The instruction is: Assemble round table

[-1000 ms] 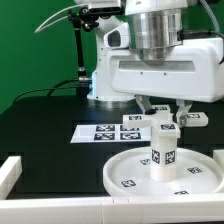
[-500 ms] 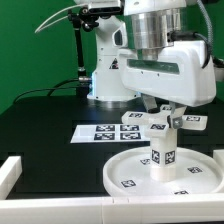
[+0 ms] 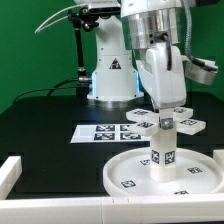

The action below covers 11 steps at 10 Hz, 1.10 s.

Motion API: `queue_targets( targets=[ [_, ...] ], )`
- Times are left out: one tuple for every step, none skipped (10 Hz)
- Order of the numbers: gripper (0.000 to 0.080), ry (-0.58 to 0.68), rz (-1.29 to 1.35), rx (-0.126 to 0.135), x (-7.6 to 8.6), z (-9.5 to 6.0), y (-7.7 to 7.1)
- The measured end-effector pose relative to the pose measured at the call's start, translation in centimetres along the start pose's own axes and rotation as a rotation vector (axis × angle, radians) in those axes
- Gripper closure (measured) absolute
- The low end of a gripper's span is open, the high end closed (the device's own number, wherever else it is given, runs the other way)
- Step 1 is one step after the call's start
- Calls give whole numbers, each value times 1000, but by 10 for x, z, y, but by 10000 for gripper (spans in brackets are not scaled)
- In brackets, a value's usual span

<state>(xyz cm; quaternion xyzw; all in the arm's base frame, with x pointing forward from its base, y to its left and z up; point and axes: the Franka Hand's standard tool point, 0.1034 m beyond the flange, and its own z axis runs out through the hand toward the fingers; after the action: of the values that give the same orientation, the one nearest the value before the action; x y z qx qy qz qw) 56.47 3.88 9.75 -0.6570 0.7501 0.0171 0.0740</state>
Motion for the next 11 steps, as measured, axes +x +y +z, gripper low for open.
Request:
queue_targets(
  targets=[
    [351,-3,56,6,0,0,0],
    [351,-5,69,6,0,0,0],
    [351,-6,132,8,0,0,-1],
    [351,-6,161,9,0,-1,-1],
    [351,-6,180,10,0,-1,-1],
    [351,-9,223,12,0,-1,-1],
    [351,-12,265,15,0,-1,-1],
    [351,-16,358,31,0,-1,-1],
    [351,-21,408,41,1,-1,-1],
    [351,-20,432,42,1,-1,-1],
    [350,-20,425,42,1,-1,-1]
  ],
)
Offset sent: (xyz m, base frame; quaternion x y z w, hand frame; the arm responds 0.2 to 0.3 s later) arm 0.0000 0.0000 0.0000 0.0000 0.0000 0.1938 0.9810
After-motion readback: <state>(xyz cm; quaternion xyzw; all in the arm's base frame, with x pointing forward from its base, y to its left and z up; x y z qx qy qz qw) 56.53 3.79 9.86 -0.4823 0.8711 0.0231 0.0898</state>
